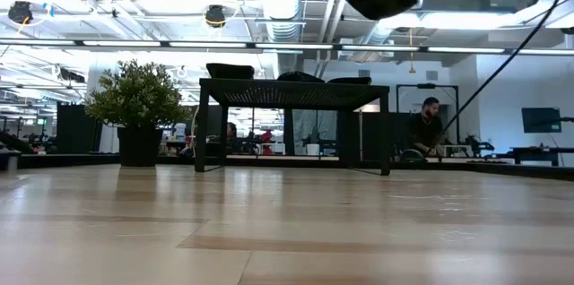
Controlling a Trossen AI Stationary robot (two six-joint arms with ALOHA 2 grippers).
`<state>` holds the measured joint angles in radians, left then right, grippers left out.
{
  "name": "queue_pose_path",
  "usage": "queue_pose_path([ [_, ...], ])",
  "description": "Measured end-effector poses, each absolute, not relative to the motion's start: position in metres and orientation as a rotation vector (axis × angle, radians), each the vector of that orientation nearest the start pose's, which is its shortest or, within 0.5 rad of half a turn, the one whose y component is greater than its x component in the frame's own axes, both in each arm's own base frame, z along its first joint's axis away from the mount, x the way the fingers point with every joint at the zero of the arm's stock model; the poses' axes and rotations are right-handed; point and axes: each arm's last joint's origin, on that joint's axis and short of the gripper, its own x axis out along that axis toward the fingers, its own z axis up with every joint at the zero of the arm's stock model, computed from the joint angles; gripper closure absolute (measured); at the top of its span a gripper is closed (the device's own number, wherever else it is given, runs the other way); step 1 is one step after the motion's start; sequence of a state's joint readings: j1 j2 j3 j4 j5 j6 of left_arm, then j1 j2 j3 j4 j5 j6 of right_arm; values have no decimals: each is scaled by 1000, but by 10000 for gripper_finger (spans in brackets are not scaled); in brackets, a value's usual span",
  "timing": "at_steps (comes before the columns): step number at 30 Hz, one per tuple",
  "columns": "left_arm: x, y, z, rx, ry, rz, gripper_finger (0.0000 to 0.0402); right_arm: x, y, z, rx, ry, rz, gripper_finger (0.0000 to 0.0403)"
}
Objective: Pick & Place Mini shaped plates
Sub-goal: Stack the leaf shaped plate on top of the leaf shaped plates on the shelf
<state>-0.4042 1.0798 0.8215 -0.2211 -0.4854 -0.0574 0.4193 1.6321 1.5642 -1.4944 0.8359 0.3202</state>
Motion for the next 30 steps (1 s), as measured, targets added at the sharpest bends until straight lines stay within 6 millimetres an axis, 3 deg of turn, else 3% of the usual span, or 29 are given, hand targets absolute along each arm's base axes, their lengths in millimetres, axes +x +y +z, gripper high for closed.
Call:
queue_pose_path([
  [7, 217, -78, 289, 149, 428, 92, 389, 275, 0, 360, -586, 1157, -508, 401],
  [13, 217, -78, 289, 148, 426, 92, 389, 281, -54, 358, -439, 1180, -517, 400],
  [17, 218, -78, 289, 147, 424, 92, 389, 289, -70, 342, -376, 1252, -542, 400],
  [23, 217, -78, 289, 147, 425, 92, 389, 308, -73, 315, -381, 1355, -538, 401],
  [30, 217, -78, 289, 148, 425, 92, 389, 314, -76, 304, -410, 1410, -553, 385],
])
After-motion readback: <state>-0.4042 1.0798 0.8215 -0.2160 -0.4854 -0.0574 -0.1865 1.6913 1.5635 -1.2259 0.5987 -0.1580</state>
